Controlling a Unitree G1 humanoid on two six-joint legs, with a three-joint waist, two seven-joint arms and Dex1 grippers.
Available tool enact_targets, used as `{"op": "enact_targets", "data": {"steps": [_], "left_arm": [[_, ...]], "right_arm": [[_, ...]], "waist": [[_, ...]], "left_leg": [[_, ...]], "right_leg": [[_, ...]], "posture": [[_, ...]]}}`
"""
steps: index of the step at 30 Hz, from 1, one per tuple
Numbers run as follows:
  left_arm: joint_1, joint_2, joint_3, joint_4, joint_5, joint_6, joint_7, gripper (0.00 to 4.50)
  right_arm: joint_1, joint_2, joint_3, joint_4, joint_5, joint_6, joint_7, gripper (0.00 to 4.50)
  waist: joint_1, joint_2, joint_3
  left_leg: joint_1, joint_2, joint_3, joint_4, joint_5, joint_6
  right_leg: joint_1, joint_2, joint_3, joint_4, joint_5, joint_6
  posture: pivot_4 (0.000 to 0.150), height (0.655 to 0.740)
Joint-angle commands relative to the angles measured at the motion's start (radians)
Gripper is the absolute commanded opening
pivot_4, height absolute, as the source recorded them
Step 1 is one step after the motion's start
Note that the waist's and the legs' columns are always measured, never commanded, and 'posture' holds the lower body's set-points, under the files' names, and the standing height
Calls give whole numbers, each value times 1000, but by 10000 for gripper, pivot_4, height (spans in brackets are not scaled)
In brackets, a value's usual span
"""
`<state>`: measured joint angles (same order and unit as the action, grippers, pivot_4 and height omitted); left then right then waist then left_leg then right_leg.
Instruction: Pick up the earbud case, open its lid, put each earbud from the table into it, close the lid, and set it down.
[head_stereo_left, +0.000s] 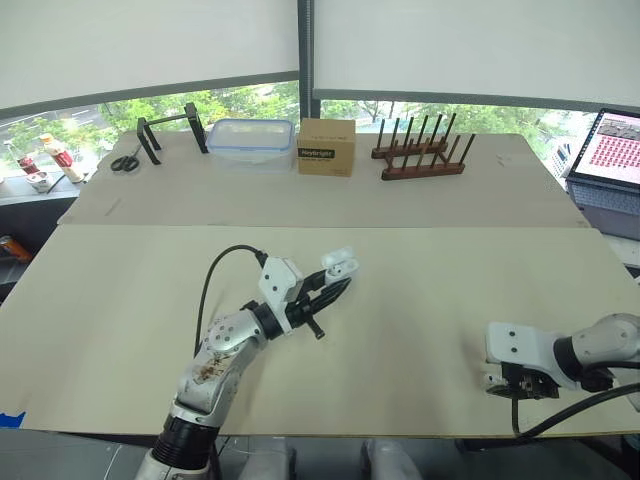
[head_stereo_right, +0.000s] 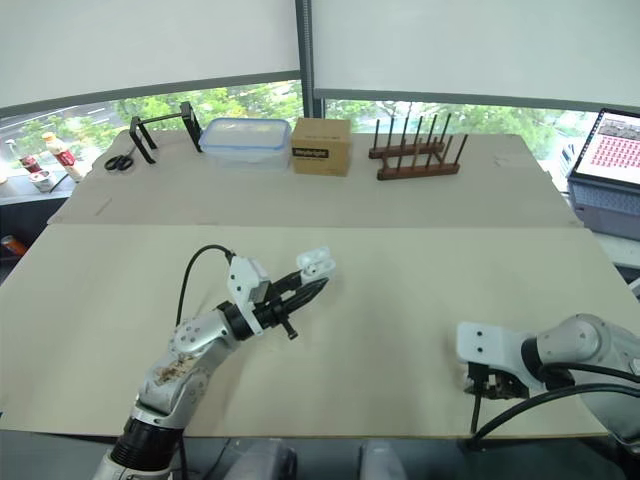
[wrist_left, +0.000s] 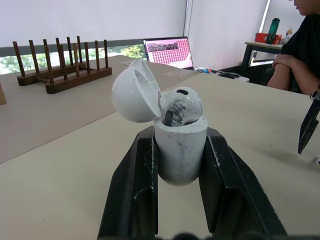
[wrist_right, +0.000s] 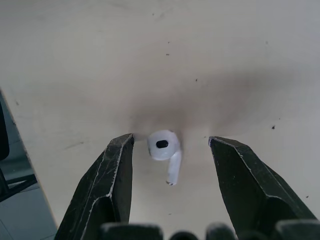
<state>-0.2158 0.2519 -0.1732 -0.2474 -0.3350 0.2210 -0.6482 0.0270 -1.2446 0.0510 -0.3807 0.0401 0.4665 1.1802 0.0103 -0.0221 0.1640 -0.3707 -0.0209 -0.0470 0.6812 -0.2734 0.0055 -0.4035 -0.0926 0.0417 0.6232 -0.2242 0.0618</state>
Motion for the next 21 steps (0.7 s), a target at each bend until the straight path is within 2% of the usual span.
{"op": "enact_targets", "data": {"steps": [1, 9, 13, 16, 17, 21], "left_arm": [[-5, -1, 6, -27, -6, -5, -1, 5884], [-2, 0, 8, -31, -5, -4, 5, 5884], [-4, -1, 7, -30, -5, -5, 6, 5884], [-7, -2, 8, -27, -6, -5, 6, 5884], [-8, -2, 9, -27, -7, -5, 5, 5884], [-11, -2, 11, -22, -8, -6, 3, 5884]], "right_arm": [[-41, 1, 33, 10, -18, -3, 13, 26723], [-99, -23, 88, 27, -37, 11, 72, 26723], [-122, -21, 99, 16, -34, 40, 90, 14971], [-133, -19, 100, 2, -30, 57, 95, 4414], [-136, -17, 97, -3, -27, 61, 93, 3213], [-152, -8, 78, -12, -14, 63, 82, 3231]], "waist": [[0, 0, 0], [0, 0, 0], [0, 0, 0], [0, 0, 0], [0, 0, 0], [1, 0, 0]], "left_leg": [[0, 0, 0, 0, 0, 0], [0, 0, 0, 0, 0, 0], [0, 0, 0, 0, 0, 0], [0, 0, -1, 0, 0, 0], [0, 0, -1, 0, 0, 0], [0, 0, -1, 0, 0, 0]], "right_leg": [[0, 0, 0, 0, 0, 0], [0, 0, 0, 0, 0, 0], [0, 0, 0, 0, 0, 0], [0, 0, 0, 0, 0, 0], [0, 0, 0, 0, 0, 0], [0, 0, 0, 0, 0, 0]], "posture": [[1500, 7400], [1500, 7400], [1500, 7400], [1500, 7400], [1500, 7400], [1500, 7400]]}}
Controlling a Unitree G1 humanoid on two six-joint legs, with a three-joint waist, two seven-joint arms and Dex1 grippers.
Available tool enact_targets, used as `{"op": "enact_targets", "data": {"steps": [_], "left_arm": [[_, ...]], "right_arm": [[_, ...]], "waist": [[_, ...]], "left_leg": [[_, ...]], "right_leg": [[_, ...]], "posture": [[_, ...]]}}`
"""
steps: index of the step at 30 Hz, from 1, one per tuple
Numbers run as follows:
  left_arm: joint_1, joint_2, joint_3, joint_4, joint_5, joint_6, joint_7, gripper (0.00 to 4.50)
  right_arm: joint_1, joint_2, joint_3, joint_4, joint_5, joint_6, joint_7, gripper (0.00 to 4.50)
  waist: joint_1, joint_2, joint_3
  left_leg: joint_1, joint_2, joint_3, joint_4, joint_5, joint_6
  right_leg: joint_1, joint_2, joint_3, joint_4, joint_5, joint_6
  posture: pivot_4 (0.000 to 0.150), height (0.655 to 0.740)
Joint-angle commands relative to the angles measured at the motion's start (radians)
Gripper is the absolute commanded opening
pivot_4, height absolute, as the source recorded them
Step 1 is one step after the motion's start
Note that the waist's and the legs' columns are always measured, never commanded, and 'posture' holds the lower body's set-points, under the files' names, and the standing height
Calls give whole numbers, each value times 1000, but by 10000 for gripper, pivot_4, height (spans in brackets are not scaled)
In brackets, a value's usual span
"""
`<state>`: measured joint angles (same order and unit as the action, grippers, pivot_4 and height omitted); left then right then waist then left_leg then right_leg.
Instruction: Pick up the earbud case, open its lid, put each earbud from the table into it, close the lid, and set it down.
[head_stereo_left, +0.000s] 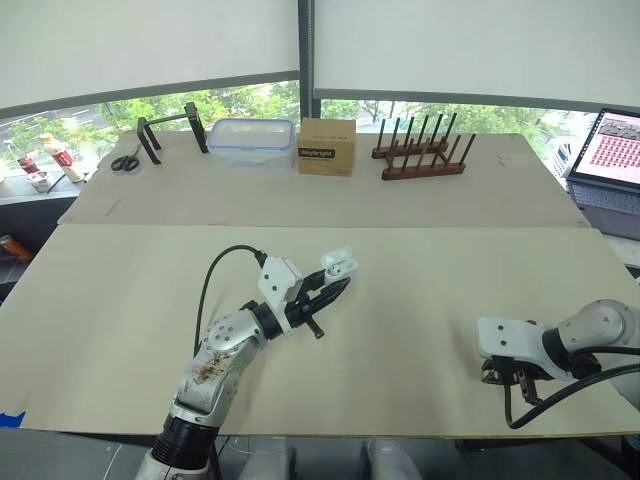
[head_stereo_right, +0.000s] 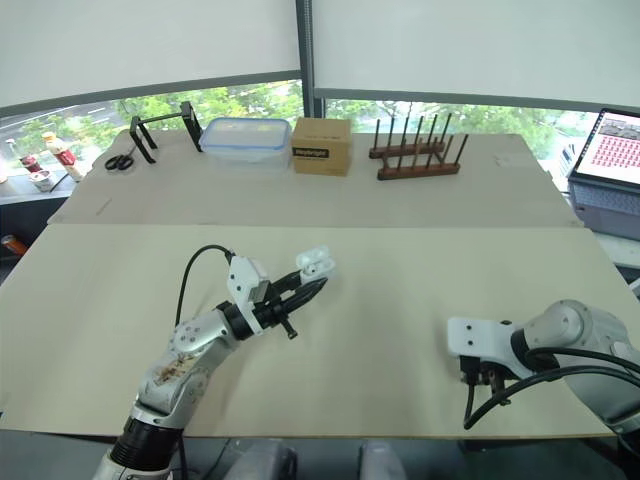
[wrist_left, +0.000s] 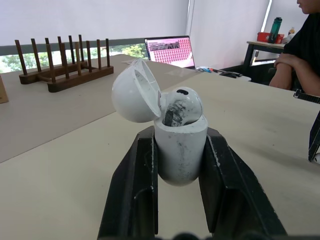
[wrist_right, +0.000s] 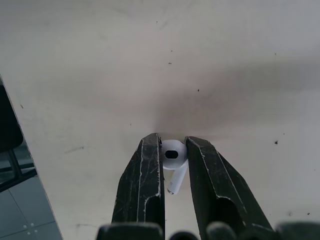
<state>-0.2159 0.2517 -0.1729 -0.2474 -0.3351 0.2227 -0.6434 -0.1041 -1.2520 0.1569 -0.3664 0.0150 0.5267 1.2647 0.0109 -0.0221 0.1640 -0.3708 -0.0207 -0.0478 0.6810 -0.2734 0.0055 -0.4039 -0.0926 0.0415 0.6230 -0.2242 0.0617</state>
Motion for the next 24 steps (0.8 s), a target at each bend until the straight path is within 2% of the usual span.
{"op": "enact_targets", "data": {"steps": [1, 4, 8, 13, 18, 24], "left_arm": [[-12, -2, 10, -20, -8, -8, -2, 5884], [-18, -4, 11, -15, -9, -11, -4, 5884], [-38, -10, 21, 3, -14, -18, -7, 5884], [-85, -26, 28, 38, -21, -24, -15, 5884], [-137, -31, 25, 59, -23, -24, -44, 5884], [-187, -30, 49, 63, -84, 59, -63, 5884]], "right_arm": [[-27, 3, -35, -26, 16, -3, -8, 3231], [-62, 30, -66, -32, 49, -15, -21, 3231], [-167, 135, -129, -40, 129, 17, -80, 3231], [-308, 375, -233, -81, 276, 149, -262, 3231], [-379, 685, -338, -154, 437, 279, -526, 3231], [-409, 870, -362, -218, 517, 322, -722, 3231]], "waist": [[0, 0, 0], [0, 0, 0], [-4, 0, 0], [-2, -1, 0], [0, -1, 0], [-1, 0, 0]], "left_leg": [[0, 0, 0, 0, 0, 0], [0, 0, 0, 0, 0, 0], [0, 0, -1, 0, 0, 0], [-1, 0, -1, 0, 0, 0], [-2, -1, -3, 0, 0, 0], [-3, -1, -3, 0, 0, 0]], "right_leg": [[0, 0, 0, 0, 0, 0], [0, 0, 0, 0, 0, 0], [0, 0, 0, 0, 0, 0], [-1, 0, 0, 0, 0, 0], [-2, 0, 0, 1, 0, 0], [-4, 0, 0, 2, 0, 0]], "posture": [[1500, 7400], [1500, 7400], [1500, 7400], [1500, 7400], [1500, 7400], [1500, 7400]]}}
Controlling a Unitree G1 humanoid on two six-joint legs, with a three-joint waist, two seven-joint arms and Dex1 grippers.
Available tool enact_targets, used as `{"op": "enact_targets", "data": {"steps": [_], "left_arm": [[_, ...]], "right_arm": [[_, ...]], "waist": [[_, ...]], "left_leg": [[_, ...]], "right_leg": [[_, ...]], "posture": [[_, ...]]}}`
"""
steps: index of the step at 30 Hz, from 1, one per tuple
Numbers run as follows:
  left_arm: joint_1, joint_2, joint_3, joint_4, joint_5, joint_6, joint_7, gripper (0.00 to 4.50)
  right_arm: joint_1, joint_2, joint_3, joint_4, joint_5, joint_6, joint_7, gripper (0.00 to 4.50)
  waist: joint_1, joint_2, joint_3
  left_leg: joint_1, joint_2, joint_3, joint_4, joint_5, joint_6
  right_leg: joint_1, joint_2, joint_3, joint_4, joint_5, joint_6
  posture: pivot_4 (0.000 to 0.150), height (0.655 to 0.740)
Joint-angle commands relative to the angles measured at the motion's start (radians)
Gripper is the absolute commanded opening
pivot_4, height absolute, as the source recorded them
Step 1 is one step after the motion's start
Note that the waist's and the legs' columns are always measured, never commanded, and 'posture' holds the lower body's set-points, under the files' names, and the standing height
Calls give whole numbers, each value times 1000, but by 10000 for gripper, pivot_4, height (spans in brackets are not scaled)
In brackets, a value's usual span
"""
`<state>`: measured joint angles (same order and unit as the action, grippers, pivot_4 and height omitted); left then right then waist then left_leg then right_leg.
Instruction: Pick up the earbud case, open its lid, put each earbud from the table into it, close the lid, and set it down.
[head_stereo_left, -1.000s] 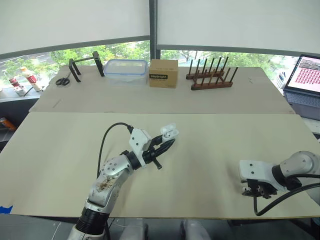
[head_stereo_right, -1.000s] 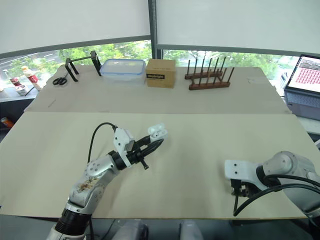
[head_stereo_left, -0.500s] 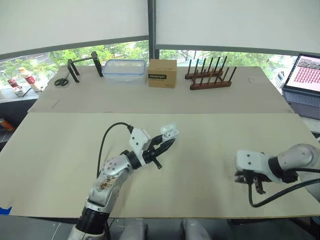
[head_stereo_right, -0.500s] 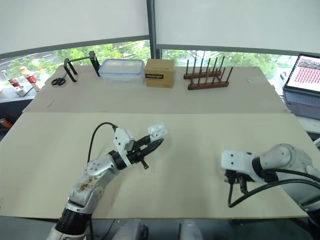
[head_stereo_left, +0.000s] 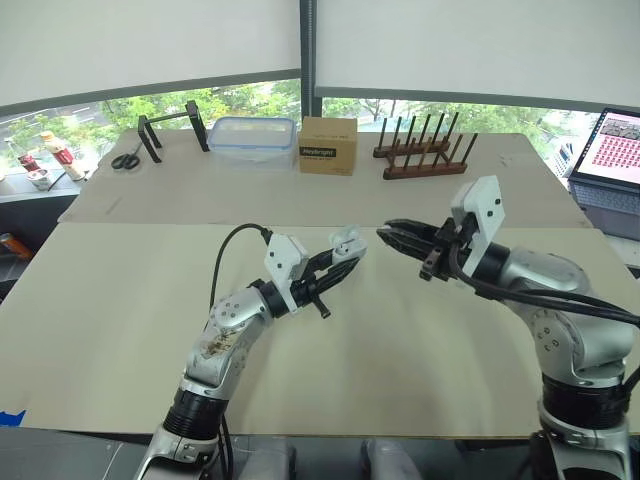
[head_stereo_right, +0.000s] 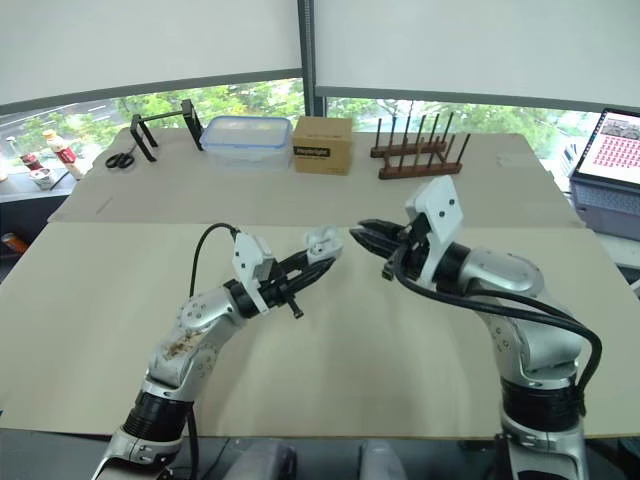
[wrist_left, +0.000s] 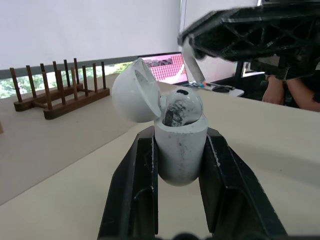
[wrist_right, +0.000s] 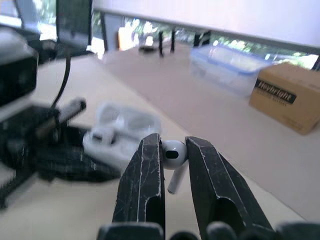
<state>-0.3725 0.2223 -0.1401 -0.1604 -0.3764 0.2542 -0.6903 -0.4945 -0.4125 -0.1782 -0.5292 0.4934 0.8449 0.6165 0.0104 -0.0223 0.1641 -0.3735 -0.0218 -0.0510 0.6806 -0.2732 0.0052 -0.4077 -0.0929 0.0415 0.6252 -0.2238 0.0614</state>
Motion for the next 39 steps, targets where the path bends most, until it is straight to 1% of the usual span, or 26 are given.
{"op": "enact_targets", "data": {"steps": [1, 6, 10, 15, 28, 31, 34, 36, 38, 39], "left_arm": [[-38, 2, 19, -21, -50, 38, -21, 5884], [-64, 11, 35, -22, -83, 88, -28, 5884], [-72, 17, 41, -29, -92, 109, -33, 5884], [-80, 26, 42, -48, -103, 131, -36, 5884], [-68, 38, 36, -70, -108, 134, -46, 5884], [-66, 38, 35, -73, -109, 134, -46, 5884], [-67, 40, 34, -74, -109, 131, -48, 5884], [-67, 44, 29, -74, -105, 125, -53, 5884], [-65, 47, 23, -72, -100, 119, -59, 5884], [-64, 49, 20, -71, -98, 117, -61, 5884]], "right_arm": [[-21, 42, -20, -57, 40, -1, -90, 3231], [-4, 89, 39, -81, 30, -52, -147, 3231], [20, 98, 85, -84, 21, -89, -159, 3231], [54, 83, 123, -83, 6, -127, -157, 3231], [120, 50, 192, -33, -106, -267, -159, 3231], [133, 26, 222, -30, -140, -294, -146, 3231], [148, 20, 225, -47, -120, -285, -134, 3231], [150, 22, 216, -63, -97, -266, -136, 13502], [143, 18, 201, -83, -69, -228, -141, 20309], [139, 12, 191, -95, -54, -206, -141, 23000]], "waist": [[-2, 0, 0], [-9, 0, 0], [-18, 0, 0], [-22, 0, 0], [-23, 0, 0], [-23, 0, 0], [-23, 0, 0], [-23, 0, 0], [-23, 0, 0], [-23, 0, 0]], "left_leg": [[0, 0, 0, 0, 0, 0], [0, 0, 0, 0, 0, 0], [0, 0, 0, -1, 0, 0], [0, 0, 0, -1, 0, 0], [0, 0, 0, -1, 0, 0], [0, 0, 0, -1, 0, 0], [0, 0, 0, -1, 0, 0], [0, 0, 0, -1, 0, 0], [0, 0, 0, -1, 0, 0], [0, 0, 0, -1, 0, 0]], "right_leg": [[0, 0, 0, 0, 0, 0], [0, 0, 0, 0, 0, 0], [-1, 1, 0, 1, 0, 0], [-1, 0, 0, 0, 0, 0], [-1, 0, 0, 0, 0, 0], [-1, 1, 0, 0, 0, 0], [-1, 1, 0, 0, 0, 0], [-1, 1, 0, 0, 0, 0], [-1, 1, 0, 0, 0, 0], [-2, 1, 0, 0, 0, 0]], "posture": [[1500, 7400], [1500, 7400], [1500, 7400], [1500, 7400], [1500, 7400], [1500, 7400], [1500, 7400], [1500, 7400], [1500, 7400], [1500, 7400]]}}
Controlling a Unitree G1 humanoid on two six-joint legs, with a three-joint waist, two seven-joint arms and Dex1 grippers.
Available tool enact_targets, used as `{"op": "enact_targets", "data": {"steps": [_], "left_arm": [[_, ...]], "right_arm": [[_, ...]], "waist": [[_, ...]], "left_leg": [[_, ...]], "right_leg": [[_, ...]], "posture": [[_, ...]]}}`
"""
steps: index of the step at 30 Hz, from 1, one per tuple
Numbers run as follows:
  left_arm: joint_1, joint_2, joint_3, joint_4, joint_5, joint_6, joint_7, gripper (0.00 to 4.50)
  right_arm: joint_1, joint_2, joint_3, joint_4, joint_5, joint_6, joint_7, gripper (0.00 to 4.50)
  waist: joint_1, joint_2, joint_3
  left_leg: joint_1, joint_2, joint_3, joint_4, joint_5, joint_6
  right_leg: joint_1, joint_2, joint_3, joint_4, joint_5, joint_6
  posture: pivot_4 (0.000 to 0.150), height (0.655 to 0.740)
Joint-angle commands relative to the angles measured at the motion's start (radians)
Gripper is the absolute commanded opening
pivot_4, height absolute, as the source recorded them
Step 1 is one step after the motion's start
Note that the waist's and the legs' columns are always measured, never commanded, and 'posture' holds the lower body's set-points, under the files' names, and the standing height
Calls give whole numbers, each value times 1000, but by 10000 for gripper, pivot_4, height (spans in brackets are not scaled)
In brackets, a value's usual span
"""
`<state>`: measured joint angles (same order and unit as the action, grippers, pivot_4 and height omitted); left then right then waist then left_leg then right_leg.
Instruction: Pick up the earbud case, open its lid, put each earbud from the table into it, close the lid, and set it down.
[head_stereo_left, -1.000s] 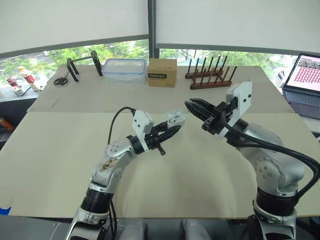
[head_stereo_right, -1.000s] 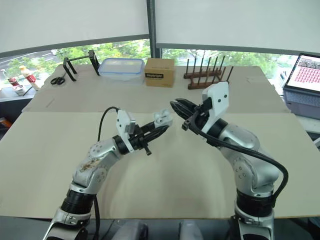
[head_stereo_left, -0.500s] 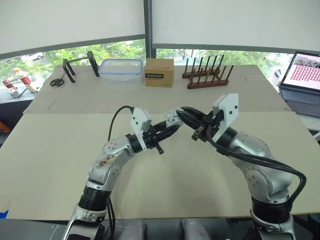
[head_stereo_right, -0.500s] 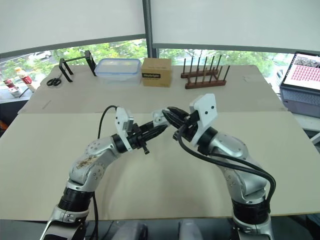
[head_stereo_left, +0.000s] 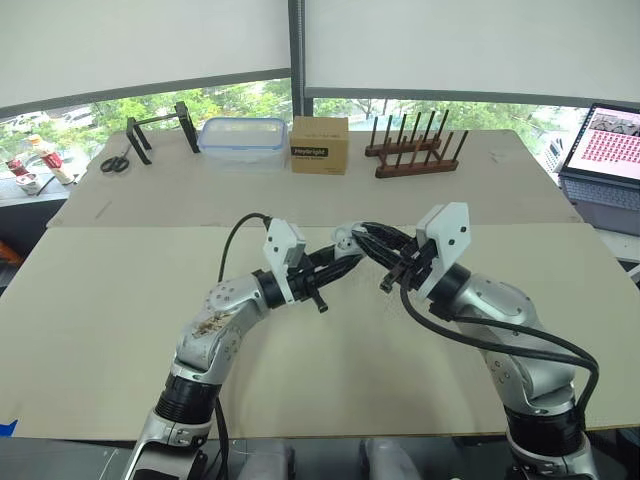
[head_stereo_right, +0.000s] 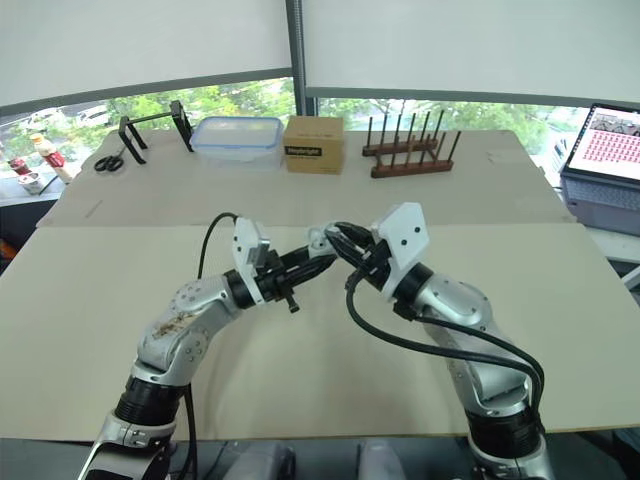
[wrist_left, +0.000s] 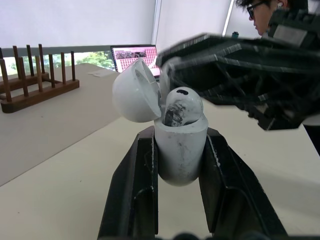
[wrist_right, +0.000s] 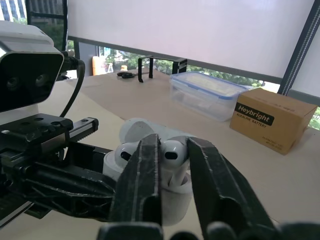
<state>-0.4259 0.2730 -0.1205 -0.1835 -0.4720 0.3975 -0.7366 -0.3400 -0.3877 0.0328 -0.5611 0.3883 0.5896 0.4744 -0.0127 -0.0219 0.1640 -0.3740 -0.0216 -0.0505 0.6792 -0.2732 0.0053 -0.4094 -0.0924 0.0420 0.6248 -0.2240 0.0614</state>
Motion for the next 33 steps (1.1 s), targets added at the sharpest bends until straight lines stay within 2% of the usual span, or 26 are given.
{"op": "enact_targets", "data": {"steps": [1, 4, 7, 11, 12, 15, 19, 25, 27, 33], "left_arm": [[-10, -1, 0, -44, -2, -29, -17, 5884], [-12, 2, -1, -29, 0, -33, -21, 5884], [-14, 2, -2, -7, -6, -25, -35, 5884], [-17, 24, -53, 3, -34, -5, -154, 5884], [-19, 28, -65, 1, -40, -2, -182, 5884], [-41, 40, -121, 9, -31, -18, -278, 5884], [-72, 21, -155, 40, -23, -28, -326, 5884], [-79, 8, -181, 75, 19, -65, -344, 5884], [-80, 0, -182, 91, 40, -87, -338, 5884], [-87, -27, -170, 127, 81, -122, -304, 5884]], "right_arm": [[-20, -27, -39, -79, 71, 72, 3, 27123], [-32, -91, -136, -125, 141, 142, 7, 27560], [-68, -190, -279, -141, 280, 268, 12, 27560], [-105, -374, -351, -79, 347, 349, 91, 27560], [-109, -407, -343, -66, 347, 351, 111, 22257], [-159, -482, -257, 1, 323, 333, 183, 13227], [-238, -542, -107, 85, 281, 319, 299, 0], [-327, -567, 31, 154, 247, 316, 447, 0], [-349, -574, 39, 153, 270, 342, 489, 0], [-330, -621, 27, 116, 329, 410, 559, 0]], "waist": [[0, 0, 0], [2, 0, 0], [4, 0, 0], [2, 0, 0], [1, 0, 0], [-2, 0, 0], [-2, 0, 0], [0, 0, 0], [0, 0, 0], [7, 0, 0]], "left_leg": [[0, 0, 0, 0, 0, 0], [0, 0, -1, 0, 0, 0], [-2, -1, 0, 1, 0, 0], [-2, 0, 0, 0, 0, 0], [-2, 0, 1, 0, 0, 0], [-2, 1, 3, 0, 0, 0], [-2, 1, 5, 0, 0, 1], [-8, 1, 2, 2, 0, 1], [-14, 0, 1, 4, 0, 1], [-15, 0, 1, 4, 0, 1]], "right_leg": [[0, 0, 0, 0, 0, 0], [0, 0, 0, 0, 0, 0], [0, -1, 0, -1, 0, 0], [0, 0, -1, -1, 0, 0], [0, 0, -1, -1, 0, 0], [0, 0, -1, -1, 0, -1], [0, 1, -1, -1, 0, -1], [-5, 0, 0, -1, 0, 0], [-12, 0, 0, 2, 0, 0], [-12, 0, -1, 2, 0, 0]], "posture": [[1500, 7400], [1500, 7400], [1500, 7400], [1500, 7400], [1500, 7400], [1500, 7400], [1500, 7400], [1500, 7400], [1500, 7400], [1500, 7400]]}}
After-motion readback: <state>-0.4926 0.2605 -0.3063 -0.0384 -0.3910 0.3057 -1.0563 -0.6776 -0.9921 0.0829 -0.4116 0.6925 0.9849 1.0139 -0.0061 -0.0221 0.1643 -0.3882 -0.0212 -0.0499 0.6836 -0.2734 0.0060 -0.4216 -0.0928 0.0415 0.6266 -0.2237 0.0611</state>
